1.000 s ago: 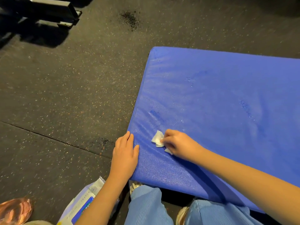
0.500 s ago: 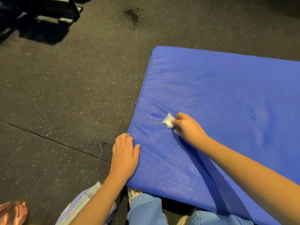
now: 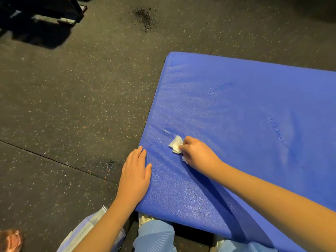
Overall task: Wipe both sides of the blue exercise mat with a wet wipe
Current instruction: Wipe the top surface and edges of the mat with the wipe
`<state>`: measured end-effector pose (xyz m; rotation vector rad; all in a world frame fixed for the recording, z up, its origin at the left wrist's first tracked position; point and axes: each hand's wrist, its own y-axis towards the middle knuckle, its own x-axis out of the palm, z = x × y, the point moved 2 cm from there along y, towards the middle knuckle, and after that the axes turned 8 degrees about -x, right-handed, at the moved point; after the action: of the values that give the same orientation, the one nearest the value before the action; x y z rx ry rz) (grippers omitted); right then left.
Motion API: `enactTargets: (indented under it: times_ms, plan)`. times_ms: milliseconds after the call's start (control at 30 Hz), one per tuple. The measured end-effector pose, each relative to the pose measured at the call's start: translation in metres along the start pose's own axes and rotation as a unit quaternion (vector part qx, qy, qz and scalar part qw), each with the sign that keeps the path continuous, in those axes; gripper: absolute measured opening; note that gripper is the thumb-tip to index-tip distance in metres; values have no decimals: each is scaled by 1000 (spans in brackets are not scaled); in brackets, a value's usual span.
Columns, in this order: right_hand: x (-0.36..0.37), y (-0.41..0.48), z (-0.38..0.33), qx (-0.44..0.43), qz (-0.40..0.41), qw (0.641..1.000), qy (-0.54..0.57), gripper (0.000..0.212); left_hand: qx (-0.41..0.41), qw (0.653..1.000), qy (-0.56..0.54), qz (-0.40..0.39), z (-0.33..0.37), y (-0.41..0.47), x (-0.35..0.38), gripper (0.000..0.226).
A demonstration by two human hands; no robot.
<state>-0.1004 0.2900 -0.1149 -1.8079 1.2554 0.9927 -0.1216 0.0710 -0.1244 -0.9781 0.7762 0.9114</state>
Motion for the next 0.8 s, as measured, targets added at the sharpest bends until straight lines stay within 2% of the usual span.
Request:
enactTargets:
  times_ms: [200, 400, 533, 667, 733, 800]
  plan:
    - [-9, 2, 3, -49, -46, 998, 1, 17, 2, 1000, -16, 5, 1, -6, -6, 63]
    - [-19, 18, 2, -15, -135, 990, -26, 21, -2, 999, -33, 0, 3, -3, -10, 54]
    - [-15, 11, -10, 16, -111, 993, -27, 20, -12, 999, -36, 8, 5, -3, -7, 50]
    - [0, -19, -22, -43, -60, 997, 13, 19, 3, 999, -42, 15, 5, -3, -7, 49]
    - [0, -30, -23, -65, -61, 995, 39, 14, -3, 999, -47, 7, 7, -3, -8, 50]
    - [-1, -26, -10, -58, -68, 996, 17, 12, -2, 999, -48, 5, 8, -3, -6, 52]
